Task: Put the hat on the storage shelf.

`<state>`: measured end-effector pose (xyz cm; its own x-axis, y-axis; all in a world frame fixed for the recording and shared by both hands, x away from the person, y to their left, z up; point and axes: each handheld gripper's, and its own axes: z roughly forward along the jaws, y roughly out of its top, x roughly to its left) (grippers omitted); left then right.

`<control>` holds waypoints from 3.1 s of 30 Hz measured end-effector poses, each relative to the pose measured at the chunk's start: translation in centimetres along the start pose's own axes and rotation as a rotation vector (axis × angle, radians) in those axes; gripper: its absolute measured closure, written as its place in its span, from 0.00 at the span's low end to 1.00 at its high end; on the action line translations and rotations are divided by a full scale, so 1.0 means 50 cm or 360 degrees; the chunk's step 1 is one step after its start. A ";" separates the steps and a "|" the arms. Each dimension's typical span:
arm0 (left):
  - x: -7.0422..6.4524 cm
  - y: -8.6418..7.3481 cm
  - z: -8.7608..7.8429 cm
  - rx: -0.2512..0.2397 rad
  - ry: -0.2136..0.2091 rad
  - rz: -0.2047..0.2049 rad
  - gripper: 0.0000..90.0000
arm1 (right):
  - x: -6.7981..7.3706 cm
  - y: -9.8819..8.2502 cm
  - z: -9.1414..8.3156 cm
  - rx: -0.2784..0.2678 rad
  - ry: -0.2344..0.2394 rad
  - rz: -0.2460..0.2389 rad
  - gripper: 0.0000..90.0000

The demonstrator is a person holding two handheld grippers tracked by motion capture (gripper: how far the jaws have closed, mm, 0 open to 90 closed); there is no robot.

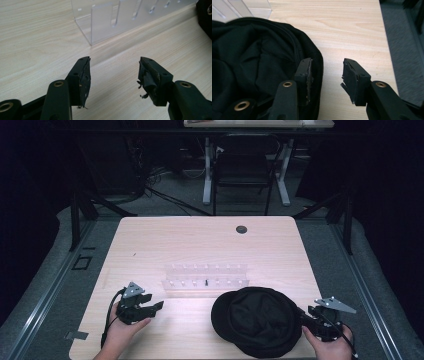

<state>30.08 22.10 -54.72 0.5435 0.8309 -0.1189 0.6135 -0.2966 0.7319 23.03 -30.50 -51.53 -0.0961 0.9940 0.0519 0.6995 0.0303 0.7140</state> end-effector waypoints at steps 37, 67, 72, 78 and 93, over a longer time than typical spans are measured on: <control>-0.013 -0.004 -0.011 -0.0025 0.0003 0.0020 0.52 | -0.030 0.060 -0.034 0.0107 0.0023 0.0159 0.69; -0.010 -0.007 -0.006 -0.0009 0.0005 0.0002 0.52 | -0.010 0.065 -0.003 0.0424 0.0098 0.0272 0.80; -0.008 -0.007 -0.008 -0.0013 0.0007 -0.0004 0.52 | -0.012 0.065 0.008 0.0523 0.0129 0.0284 0.80; -0.008 -0.007 -0.008 -0.0018 0.0009 -0.0007 0.52 | -0.009 0.063 0.020 0.0595 0.0126 0.0284 0.77; -0.008 -0.007 -0.008 -0.0012 0.0015 -0.0005 0.52 | -0.023 0.060 0.044 0.0758 0.0148 0.0363 0.79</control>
<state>29.43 22.04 -54.67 0.5362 0.8362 -0.1151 0.6110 -0.2904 0.7365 26.80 -31.34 -50.96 0.0485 0.9681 0.2459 0.9518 -0.1194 0.2824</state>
